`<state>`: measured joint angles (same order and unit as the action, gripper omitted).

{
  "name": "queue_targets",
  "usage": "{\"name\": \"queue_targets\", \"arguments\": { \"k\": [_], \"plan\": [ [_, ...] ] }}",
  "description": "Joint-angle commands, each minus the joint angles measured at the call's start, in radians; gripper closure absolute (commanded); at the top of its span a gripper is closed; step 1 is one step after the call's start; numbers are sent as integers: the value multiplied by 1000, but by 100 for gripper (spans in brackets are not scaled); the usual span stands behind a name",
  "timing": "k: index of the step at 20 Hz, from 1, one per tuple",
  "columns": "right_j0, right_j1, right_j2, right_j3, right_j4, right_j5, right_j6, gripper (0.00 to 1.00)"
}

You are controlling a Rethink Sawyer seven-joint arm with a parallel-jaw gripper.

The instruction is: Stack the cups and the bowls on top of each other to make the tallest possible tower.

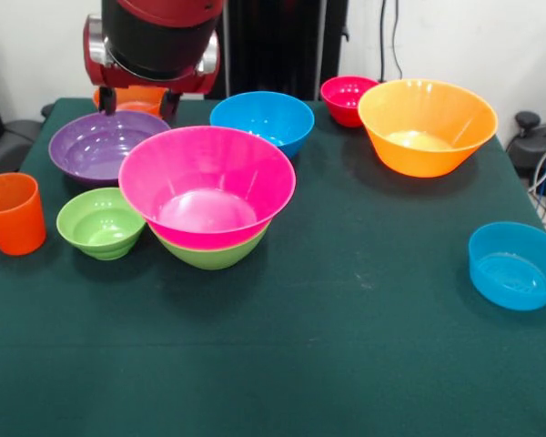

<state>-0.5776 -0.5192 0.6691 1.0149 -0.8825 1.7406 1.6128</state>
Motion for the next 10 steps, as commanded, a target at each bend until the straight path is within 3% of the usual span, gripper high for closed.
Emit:
{"name": "queue_targets", "arguments": {
  "k": [1,10],
  "plan": [
    [49,18,-68,28,-145,-207,-131,0],
    [54,40,-118,59,-188,-381,-148,0]
  ]
}}
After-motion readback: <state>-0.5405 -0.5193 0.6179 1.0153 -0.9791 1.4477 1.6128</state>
